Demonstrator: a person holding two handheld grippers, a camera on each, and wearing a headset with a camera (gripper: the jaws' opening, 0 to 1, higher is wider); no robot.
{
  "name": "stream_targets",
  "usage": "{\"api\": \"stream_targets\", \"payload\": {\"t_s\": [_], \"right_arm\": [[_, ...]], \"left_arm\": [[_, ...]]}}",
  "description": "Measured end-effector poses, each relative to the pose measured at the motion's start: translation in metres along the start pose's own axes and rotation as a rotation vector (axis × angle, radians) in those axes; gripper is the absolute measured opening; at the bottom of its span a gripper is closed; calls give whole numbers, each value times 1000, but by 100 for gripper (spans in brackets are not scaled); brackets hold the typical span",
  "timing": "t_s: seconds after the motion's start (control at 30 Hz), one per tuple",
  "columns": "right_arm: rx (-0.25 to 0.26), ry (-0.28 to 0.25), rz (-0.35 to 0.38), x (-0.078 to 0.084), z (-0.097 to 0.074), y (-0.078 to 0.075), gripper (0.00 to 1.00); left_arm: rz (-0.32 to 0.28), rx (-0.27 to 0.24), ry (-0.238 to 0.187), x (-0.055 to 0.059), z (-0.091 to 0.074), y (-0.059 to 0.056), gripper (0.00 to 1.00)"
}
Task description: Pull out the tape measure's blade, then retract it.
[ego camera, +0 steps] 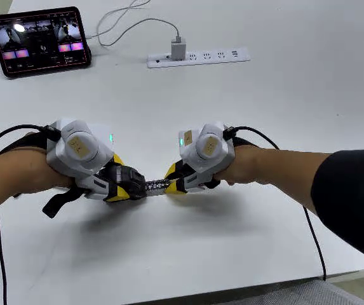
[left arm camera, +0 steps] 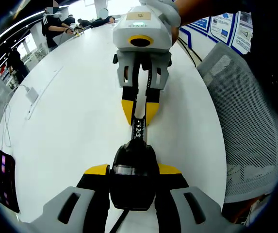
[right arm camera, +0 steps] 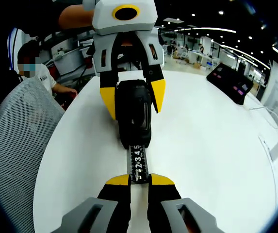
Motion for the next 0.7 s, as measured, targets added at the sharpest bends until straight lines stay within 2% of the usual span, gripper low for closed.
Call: {"api": "stream_targets", "payload": {"t_s": [0.7], "right_arm": [[7, 14, 20, 10, -9, -1, 8]], "left_arm": [[0, -1, 0, 1, 1, 2, 30]]}}
Point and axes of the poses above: the centre of the closed fingertips' face, and the gripper's own axes: z roughly forward along the fingers, y roughly to its left, x roughly out of its underside, the point moved 9 cm from there along -z, roughly backward along the fingers, and after that the axes turned 4 degrees about y, right-handed, at the moved point
